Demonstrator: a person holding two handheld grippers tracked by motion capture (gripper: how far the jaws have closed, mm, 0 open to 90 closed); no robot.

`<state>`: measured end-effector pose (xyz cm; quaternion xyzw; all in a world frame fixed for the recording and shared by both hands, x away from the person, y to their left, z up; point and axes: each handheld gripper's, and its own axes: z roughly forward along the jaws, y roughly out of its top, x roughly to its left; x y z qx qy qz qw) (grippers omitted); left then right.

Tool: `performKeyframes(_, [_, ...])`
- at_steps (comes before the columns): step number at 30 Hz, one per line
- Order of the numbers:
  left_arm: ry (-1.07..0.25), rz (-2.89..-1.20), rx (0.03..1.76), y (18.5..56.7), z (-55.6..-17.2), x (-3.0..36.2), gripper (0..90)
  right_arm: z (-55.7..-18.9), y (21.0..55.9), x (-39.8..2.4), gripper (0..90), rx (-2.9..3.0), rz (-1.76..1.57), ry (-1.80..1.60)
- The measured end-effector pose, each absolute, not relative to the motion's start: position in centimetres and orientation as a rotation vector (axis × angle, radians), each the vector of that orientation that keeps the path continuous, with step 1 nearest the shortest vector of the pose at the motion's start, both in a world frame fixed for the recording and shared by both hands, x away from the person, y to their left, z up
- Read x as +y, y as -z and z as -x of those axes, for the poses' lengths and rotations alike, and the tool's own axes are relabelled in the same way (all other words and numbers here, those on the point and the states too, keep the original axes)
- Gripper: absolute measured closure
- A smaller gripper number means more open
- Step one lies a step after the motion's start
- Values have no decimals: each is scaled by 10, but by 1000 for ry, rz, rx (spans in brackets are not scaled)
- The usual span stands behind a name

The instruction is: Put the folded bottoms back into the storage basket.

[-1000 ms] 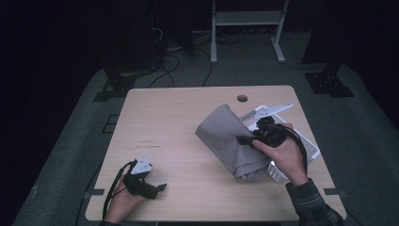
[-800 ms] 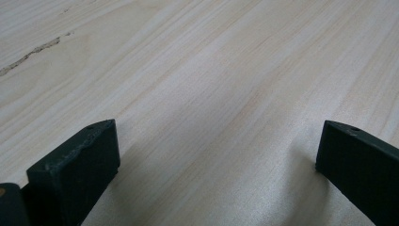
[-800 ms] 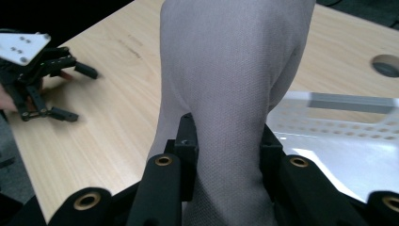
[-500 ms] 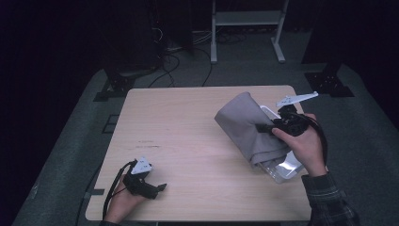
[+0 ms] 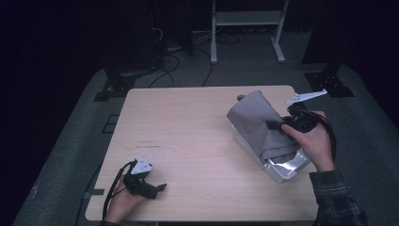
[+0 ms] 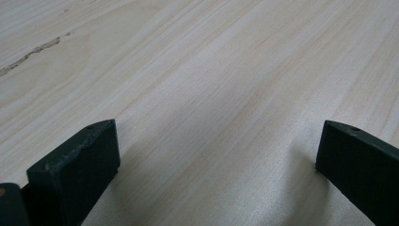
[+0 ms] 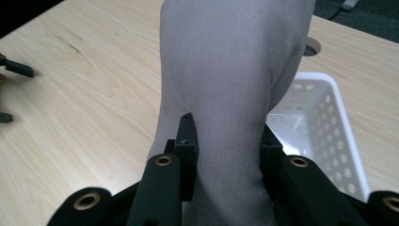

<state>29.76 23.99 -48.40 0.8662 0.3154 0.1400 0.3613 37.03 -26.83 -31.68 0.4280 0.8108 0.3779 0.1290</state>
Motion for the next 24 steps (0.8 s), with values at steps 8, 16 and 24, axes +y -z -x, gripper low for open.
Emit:
performKeyframes(8, [-362,-2231,812,484,-298,240,0,-377,323,-280,690,2348,-1253,-1039])
performKeyframes(16, [-361,-2235,811,484,-298,240,0,-381,336,-287,689,2366,-1237,-1015])
performKeyframes(24, [-361,-2238,810,484,-298,240,0,-389,361,-294,687,2383,-1254,-970])
